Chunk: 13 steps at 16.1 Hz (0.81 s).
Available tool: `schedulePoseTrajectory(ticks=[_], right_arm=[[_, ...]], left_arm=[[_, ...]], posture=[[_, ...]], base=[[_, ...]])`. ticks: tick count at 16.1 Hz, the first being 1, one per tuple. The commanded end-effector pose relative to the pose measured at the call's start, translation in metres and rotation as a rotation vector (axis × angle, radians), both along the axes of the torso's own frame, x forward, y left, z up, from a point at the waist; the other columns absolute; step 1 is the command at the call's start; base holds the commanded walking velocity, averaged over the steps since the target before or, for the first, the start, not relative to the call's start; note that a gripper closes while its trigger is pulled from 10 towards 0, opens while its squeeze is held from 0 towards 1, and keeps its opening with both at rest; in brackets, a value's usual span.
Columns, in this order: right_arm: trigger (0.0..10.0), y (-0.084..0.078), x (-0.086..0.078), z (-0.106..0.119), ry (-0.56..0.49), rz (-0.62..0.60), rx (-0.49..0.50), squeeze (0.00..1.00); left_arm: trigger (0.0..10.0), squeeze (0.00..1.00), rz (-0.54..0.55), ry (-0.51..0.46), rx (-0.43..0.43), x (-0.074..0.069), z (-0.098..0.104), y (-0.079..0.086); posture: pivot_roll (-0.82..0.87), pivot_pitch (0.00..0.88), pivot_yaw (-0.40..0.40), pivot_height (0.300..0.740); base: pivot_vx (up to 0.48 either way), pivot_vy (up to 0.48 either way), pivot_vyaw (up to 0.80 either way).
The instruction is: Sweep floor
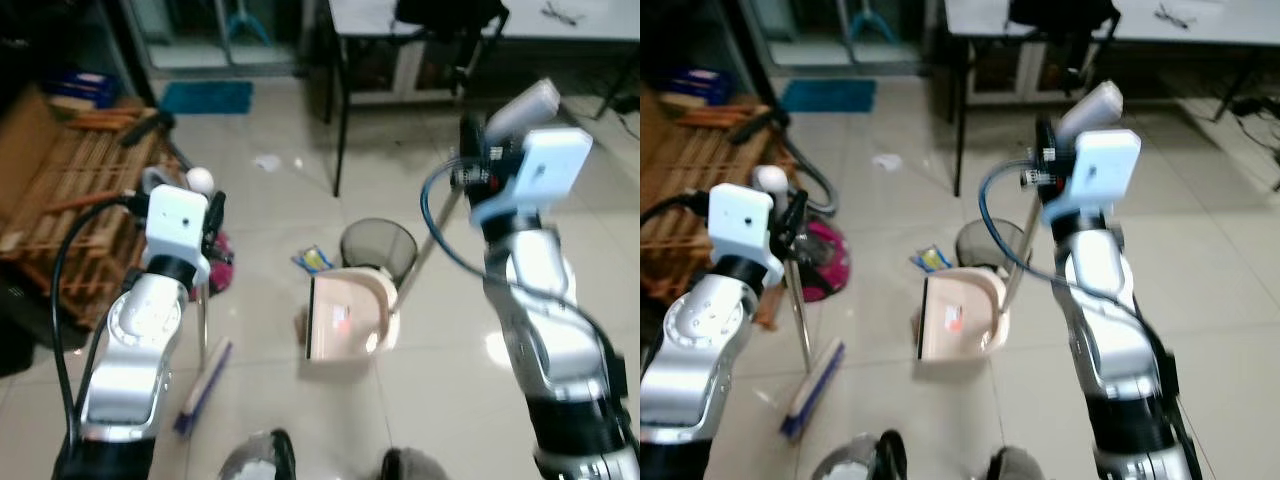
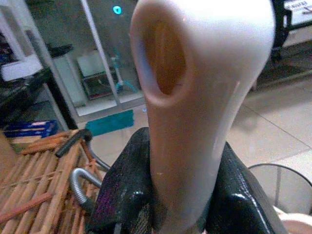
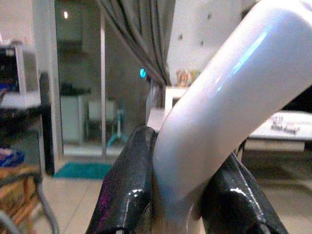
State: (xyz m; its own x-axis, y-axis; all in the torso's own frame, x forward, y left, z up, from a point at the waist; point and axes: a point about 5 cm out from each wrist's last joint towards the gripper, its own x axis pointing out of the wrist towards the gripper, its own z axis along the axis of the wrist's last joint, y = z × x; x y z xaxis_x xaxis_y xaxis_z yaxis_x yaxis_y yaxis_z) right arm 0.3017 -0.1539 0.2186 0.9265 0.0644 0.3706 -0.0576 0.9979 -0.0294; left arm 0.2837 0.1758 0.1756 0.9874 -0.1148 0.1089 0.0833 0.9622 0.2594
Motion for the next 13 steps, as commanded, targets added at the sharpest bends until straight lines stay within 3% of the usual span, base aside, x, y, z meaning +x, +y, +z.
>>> schedulePoseTrajectory(ticks=[1, 4, 6, 9, 11, 13], right_arm=[[10.0, 0.000, -0.003, -0.001, 0.006, -0.005, -0.017, 0.00], [10.0, -0.001, -0.007, -0.028, 0.109, -0.026, -0.040, 0.00], [10.0, -0.002, -0.010, -0.045, 0.179, -0.050, -0.054, 0.00], [10.0, -0.004, -0.009, -0.061, 0.248, -0.095, -0.053, 0.00], [10.0, -0.006, -0.008, -0.071, 0.295, -0.124, -0.041, 0.00], [10.0, -0.007, -0.009, -0.074, 0.303, -0.135, -0.039, 0.00]], left_arm=[[10.0, 0.00, 0.000, -0.019, 0.010, 0.000, 0.003, 0.000], [10.0, 0.00, 0.027, 0.008, -0.046, 0.001, -0.007, -0.003], [10.0, 0.00, 0.047, 0.011, -0.024, 0.000, -0.012, -0.007], [10.0, 0.00, 0.046, 0.008, -0.018, -0.001, -0.014, -0.014], [10.0, 0.00, 0.060, -0.001, -0.078, 0.000, -0.010, -0.016], [10.0, 0.00, 0.049, -0.014, -0.072, -0.001, -0.009, -0.018]], posture=[[0.00, 0.046, 0.018, 0.740], [0.00, 0.039, 0.017, 0.740], [0.00, 0.033, 0.008, 0.740], [0.01, 0.030, 0.003, 0.740], [0.01, 0.037, -0.002, 0.740], [0.01, 0.036, -0.001, 0.740]], base=[[0.000, 0.345, 0.00], [0.000, 0.332, 0.00], [0.000, 0.000, 0.00], [0.000, -0.480, 0.00], [0.000, 0.000, 0.00], [0.000, 0.000, 0.00]])
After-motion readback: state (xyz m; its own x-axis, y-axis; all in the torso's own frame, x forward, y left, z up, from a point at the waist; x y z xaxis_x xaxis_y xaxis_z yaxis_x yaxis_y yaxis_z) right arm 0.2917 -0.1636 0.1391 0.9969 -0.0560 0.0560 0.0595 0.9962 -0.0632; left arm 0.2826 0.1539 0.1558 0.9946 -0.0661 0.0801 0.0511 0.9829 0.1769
